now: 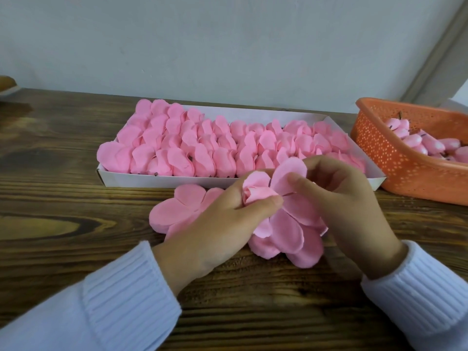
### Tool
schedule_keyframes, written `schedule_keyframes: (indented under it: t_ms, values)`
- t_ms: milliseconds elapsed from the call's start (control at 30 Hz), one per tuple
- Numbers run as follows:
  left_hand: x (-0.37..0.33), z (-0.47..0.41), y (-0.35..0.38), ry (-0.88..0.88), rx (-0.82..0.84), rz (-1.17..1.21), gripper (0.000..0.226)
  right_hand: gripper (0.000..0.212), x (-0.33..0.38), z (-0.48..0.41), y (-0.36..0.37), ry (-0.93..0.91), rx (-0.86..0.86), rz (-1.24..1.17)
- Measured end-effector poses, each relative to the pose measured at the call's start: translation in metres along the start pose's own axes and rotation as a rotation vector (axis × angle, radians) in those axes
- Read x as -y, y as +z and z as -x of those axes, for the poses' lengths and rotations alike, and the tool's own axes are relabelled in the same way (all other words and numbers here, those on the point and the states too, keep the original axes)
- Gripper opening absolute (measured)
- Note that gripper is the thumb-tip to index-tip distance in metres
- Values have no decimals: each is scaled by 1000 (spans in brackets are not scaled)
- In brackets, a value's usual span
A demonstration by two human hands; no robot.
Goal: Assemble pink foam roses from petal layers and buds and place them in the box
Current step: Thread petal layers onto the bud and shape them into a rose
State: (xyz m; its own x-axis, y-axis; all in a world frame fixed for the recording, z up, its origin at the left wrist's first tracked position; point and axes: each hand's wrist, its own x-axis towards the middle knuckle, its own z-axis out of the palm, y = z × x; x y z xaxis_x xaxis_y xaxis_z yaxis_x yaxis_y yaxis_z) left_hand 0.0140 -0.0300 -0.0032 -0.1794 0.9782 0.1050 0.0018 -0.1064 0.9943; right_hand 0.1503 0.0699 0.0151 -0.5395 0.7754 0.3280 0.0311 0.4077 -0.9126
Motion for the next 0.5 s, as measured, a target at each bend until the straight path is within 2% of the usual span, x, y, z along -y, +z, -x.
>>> schedule_keyframes:
  t_ms: [33,100,233,400,500]
  values:
    - [0,0,-1,-8,-9,-8,43,5,0,0,0,-30,-4,-9]
    - [1,0,-2,-35,-17,-10,48,7,1,1,-1,-93,2,-3]
    - [3,0,-2,-6,42,-49,22,10,1,3,0,-276,17,165]
    - [-2,2,1,40,69,-155,28,8,2,7,3,-436,-29,301]
    - [-4,2,1,60,102,-180,24,5,3,7,3,-473,13,325]
